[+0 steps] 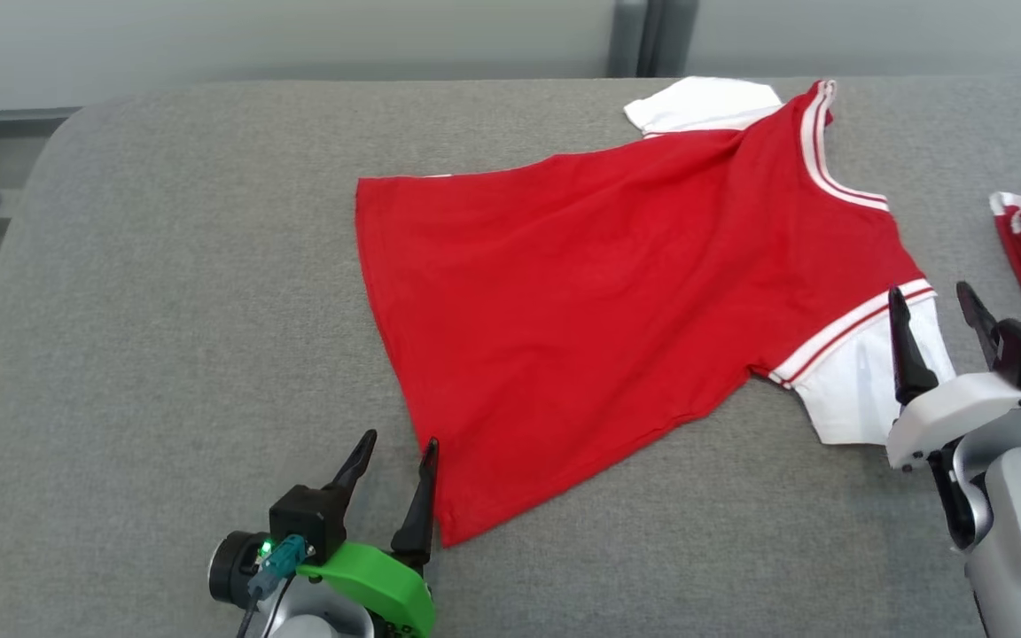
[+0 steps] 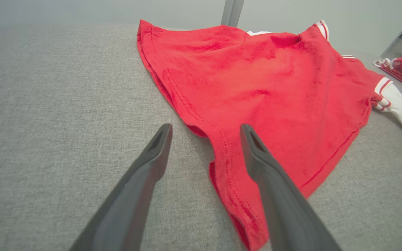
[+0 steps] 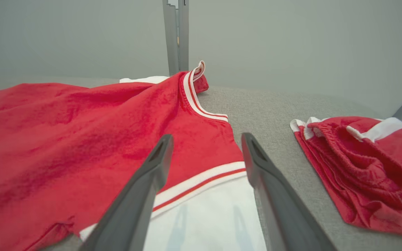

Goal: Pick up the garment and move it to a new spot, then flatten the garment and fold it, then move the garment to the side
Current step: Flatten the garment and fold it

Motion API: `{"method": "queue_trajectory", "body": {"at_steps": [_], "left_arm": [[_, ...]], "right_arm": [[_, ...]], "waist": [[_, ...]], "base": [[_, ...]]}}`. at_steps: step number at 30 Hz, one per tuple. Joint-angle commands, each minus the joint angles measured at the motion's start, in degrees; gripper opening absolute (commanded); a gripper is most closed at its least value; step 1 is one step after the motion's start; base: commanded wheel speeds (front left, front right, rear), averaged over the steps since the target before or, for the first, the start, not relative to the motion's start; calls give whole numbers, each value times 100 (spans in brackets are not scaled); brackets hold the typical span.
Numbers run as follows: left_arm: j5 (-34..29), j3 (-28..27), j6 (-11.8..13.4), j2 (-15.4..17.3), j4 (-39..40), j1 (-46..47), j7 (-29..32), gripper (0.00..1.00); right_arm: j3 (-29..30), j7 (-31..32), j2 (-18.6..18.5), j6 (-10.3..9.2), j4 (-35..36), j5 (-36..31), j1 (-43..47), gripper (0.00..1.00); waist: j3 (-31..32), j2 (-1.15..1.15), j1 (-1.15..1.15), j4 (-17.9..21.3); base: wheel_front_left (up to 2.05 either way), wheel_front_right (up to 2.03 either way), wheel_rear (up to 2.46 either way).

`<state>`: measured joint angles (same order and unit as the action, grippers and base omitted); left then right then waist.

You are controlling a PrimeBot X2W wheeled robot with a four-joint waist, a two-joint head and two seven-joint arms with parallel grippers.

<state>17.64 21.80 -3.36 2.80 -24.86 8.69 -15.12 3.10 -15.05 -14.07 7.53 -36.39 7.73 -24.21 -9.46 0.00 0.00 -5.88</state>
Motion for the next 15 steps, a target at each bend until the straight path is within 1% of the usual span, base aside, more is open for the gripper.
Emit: {"method": "queue_trajectory", "body": {"at_steps": [1,6,9,15], "left_arm": [[-30,-87,-21,22,-69,88,-1,100],[-39,-332,-1,22,-331,212,-1,100],[32,-487,53,25,-642,315,-1,100],[109,-683,135,24,-1079,470,-1,100]], "right_arm": [[-33,-14,56,-8,130,75,217,100],[-159,-15,162,-8,425,106,495,100],[-178,-15,176,-8,516,98,532,100],[-139,-15,153,-8,601,129,575,100]], "waist": [[246,0,0,564],[228,0,0,911],[187,0,0,1069],[165,0,0,1210]], "base": [[0,0,0],[0,0,0],[0,0,0],[0,0,0]]}}
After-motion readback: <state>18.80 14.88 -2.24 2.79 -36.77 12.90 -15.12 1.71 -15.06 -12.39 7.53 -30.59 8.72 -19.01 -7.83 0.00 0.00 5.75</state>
